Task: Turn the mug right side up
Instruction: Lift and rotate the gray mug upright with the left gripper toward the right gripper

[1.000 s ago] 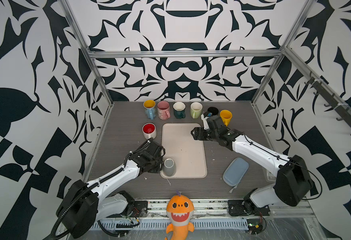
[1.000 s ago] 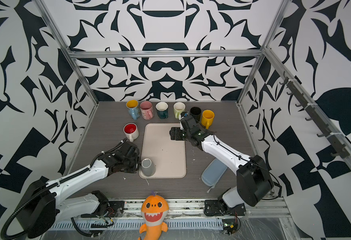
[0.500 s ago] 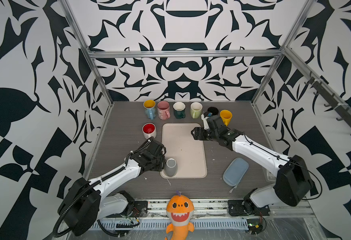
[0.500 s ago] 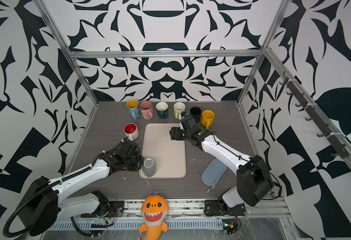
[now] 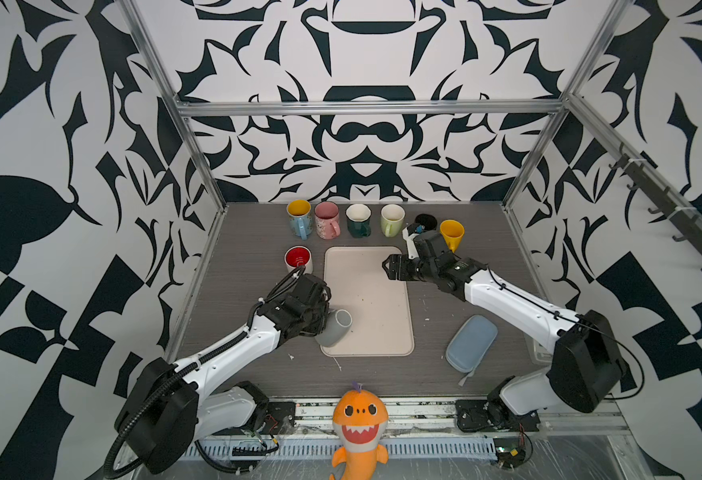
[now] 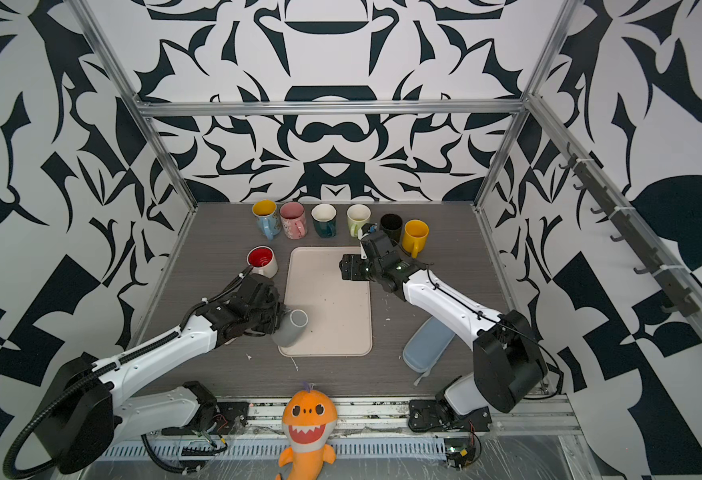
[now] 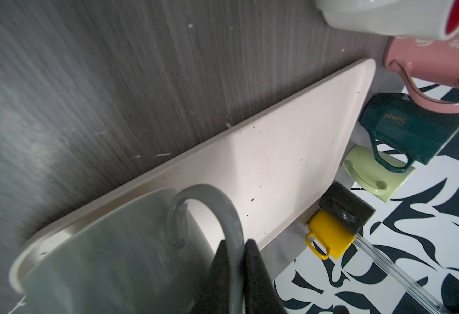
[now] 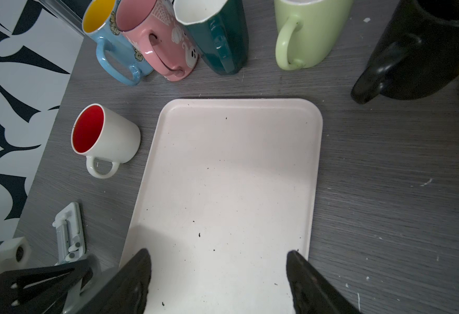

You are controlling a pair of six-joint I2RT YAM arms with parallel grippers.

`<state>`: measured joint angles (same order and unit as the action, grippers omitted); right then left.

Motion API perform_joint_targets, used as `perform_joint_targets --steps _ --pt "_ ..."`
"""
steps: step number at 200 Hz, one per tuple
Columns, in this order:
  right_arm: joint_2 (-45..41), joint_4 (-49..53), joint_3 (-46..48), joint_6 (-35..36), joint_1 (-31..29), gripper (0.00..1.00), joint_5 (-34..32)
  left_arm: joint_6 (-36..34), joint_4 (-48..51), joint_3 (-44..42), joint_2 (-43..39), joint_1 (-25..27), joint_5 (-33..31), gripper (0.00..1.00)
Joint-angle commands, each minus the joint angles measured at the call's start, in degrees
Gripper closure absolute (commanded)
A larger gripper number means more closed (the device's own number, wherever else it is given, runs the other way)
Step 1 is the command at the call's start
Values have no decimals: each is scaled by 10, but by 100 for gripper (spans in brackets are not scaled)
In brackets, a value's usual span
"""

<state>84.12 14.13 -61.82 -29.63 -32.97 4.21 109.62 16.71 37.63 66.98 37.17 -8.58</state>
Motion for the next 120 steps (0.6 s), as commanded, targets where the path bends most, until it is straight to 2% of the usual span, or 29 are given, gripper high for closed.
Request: perform_joint_targets --steps 1,42,120 --pt "-12 2 -1 0 3 18 -7 -67 -34 13 -25 -2 -30 100" --pt "-10 4 -1 0 3 19 -8 -178 -34 38 -40 -3 -50 100" --pt "-25 36 -27 16 16 18 10 -492 -40 113 -54 -2 -79 100"
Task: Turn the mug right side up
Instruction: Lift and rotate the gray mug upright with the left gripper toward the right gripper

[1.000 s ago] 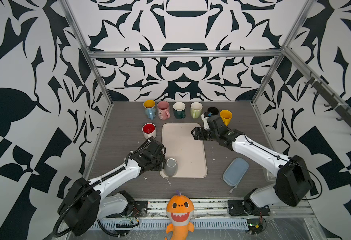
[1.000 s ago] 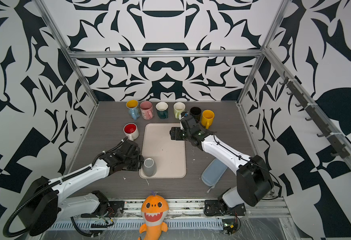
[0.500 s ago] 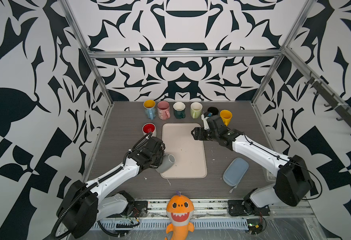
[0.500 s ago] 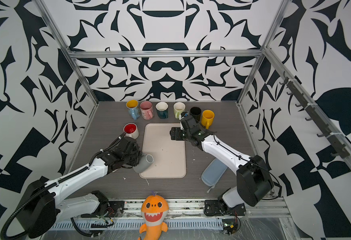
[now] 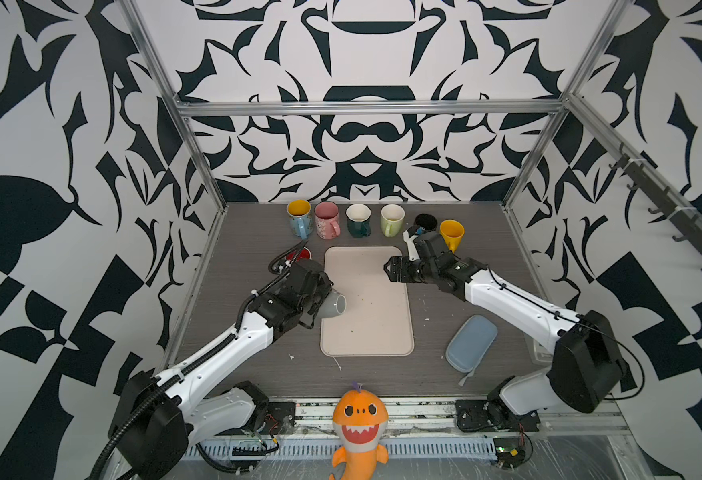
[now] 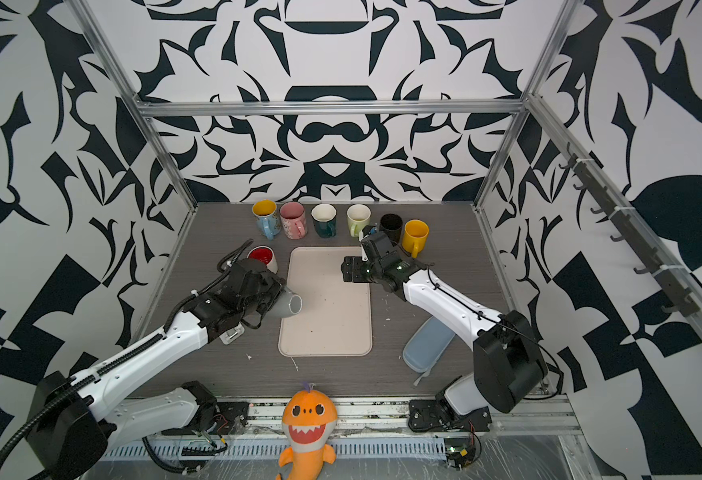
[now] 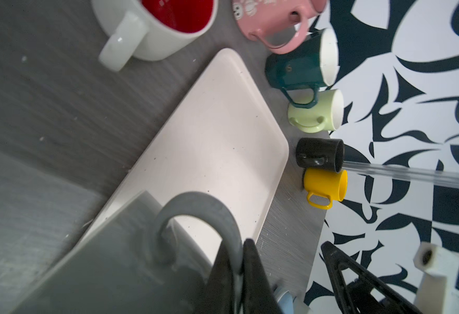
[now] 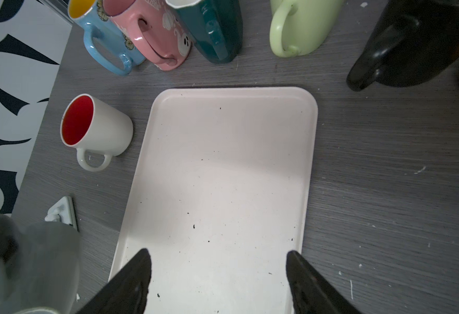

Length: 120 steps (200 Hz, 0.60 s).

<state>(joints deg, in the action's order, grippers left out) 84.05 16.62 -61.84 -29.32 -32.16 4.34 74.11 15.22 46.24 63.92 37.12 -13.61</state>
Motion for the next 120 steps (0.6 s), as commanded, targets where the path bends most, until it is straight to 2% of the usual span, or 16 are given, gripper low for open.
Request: perform_joint_targets --steps 1,53,98,120 --pt "-24 11 -27 13 8 18 10 -140 -26 27 -24 -1 -30 100" --pt "-32 34 -50 15 18 18 22 -313 -75 39 -39 2 -34 100" --pt "-34 52 -75 18 20 26 27 -507 -163 39 -41 50 -50 100" --pt "-33 59 -95 23 23 27 28 -601 -203 41 -30 70 -51 100"
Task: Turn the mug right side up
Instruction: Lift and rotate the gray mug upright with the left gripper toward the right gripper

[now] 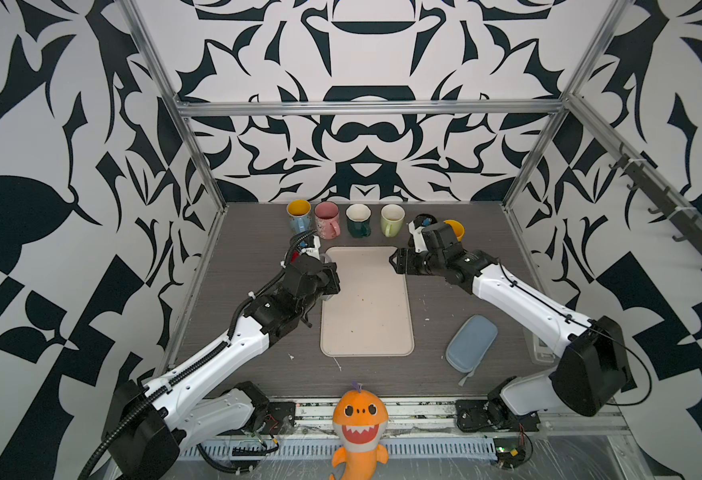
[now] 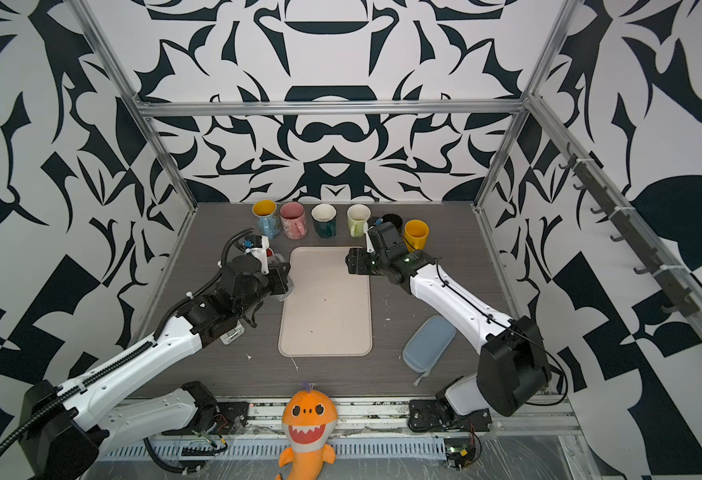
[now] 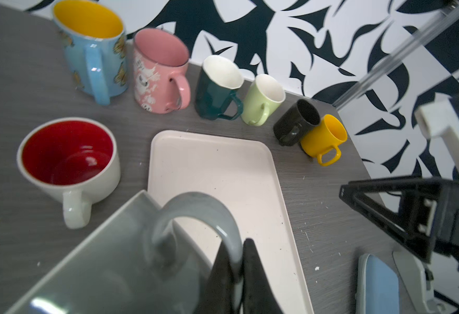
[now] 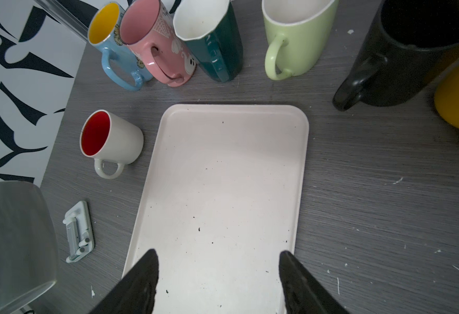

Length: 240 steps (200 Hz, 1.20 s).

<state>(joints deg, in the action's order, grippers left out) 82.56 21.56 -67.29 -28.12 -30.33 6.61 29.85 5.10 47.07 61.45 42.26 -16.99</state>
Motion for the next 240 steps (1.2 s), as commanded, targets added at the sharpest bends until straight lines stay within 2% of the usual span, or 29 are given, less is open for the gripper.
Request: perform_joint_targets --steps 1,36,74,107,157,240 --pt "-17 11 -42 11 5 27 5 -162 -105 33 -5 19 -16 100" --pt "-14 27 -86 14 22 28 17 -293 -189 13 15 44 -7 100" --pt "-28 30 -116 19 32 33 22 -407 -260 2 29 51 30 100" --pt "-32 38 -147 32 33 36 38 -497 -299 -9 41 59 28 100" --pt "-27 72 -205 71 35 36 75 -640 -336 -21 64 76 -3 100" --pt "-6 124 -272 143 35 25 218 -905 -446 -37 139 123 -92 100"
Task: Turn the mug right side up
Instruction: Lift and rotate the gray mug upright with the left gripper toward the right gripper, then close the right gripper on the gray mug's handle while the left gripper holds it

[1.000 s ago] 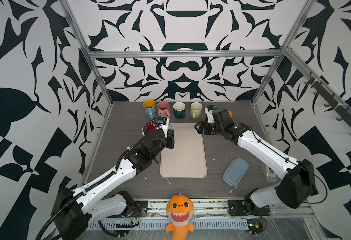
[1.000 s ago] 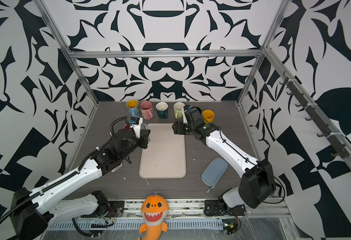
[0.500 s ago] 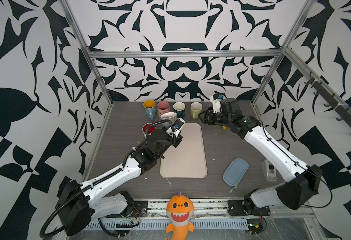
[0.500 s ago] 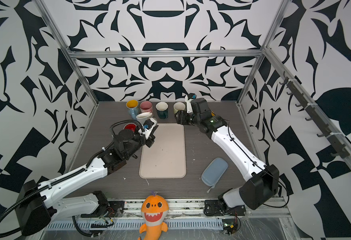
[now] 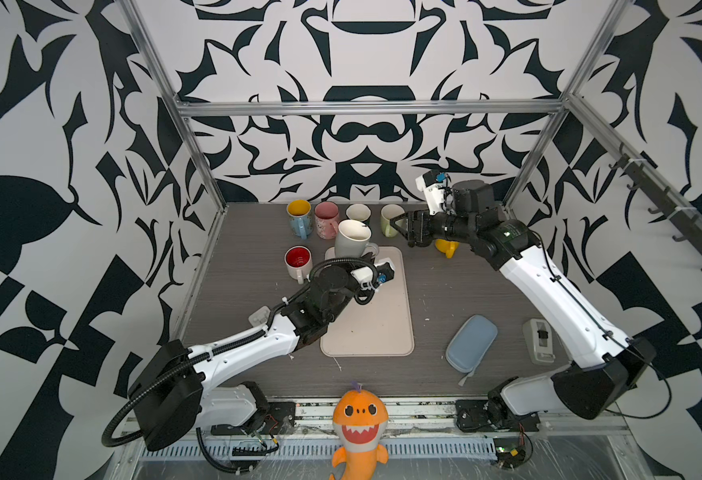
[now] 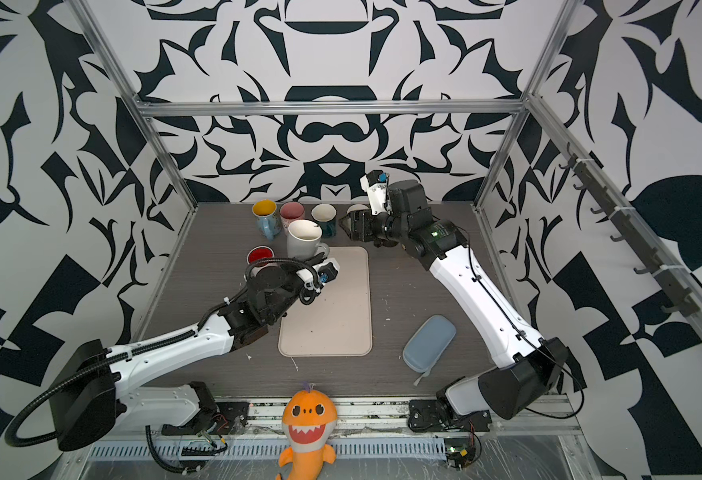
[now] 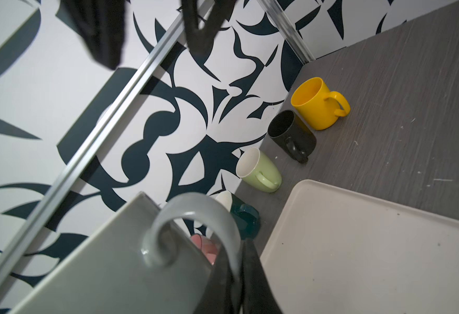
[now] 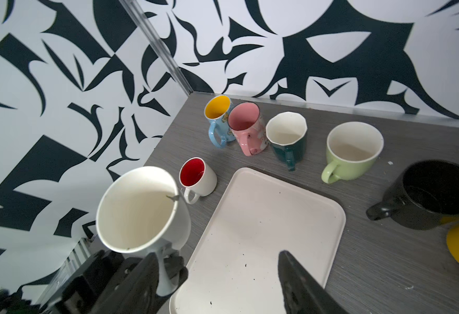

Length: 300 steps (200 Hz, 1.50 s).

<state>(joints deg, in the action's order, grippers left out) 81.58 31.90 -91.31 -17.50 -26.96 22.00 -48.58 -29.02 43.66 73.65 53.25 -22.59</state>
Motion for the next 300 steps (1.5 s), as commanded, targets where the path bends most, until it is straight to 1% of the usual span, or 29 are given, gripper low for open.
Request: perform_joint_targets --steps 1,16,31,55,96,134,165,181,209,245,300 --pt "3 22 -32 37 2 25 66 -123 -106 -4 18 14 -36 100" --pt "8 33 -35 48 2 20 93 -141 -121 -4 26 18 -39 100" --pt "11 50 -38 62 2 20 113 -148 -128 -1 31 20 -39 100" --pt "12 79 -41 77 2 20 106 -165 -147 1 38 23 -42 100" --pt "8 104 -28 91 1 29 99 -176 -153 5 44 24 -42 100" --pt "14 122 -25 104 -7 32 118 -179 -153 9 48 25 -41 100" --pt "18 124 -14 106 -11 33 115 -179 -155 13 47 26 -41 100" --pt "19 117 -4 105 -12 34 117 -177 -156 15 48 26 -40 100" --pt "20 104 9 99 -16 39 121 -173 -159 19 51 27 -43 100" --pt "21 90 23 93 -19 41 121 -171 -162 23 54 29 -46 100" --pt "28 62 38 77 -20 49 125 -168 -166 27 53 34 -46 100"
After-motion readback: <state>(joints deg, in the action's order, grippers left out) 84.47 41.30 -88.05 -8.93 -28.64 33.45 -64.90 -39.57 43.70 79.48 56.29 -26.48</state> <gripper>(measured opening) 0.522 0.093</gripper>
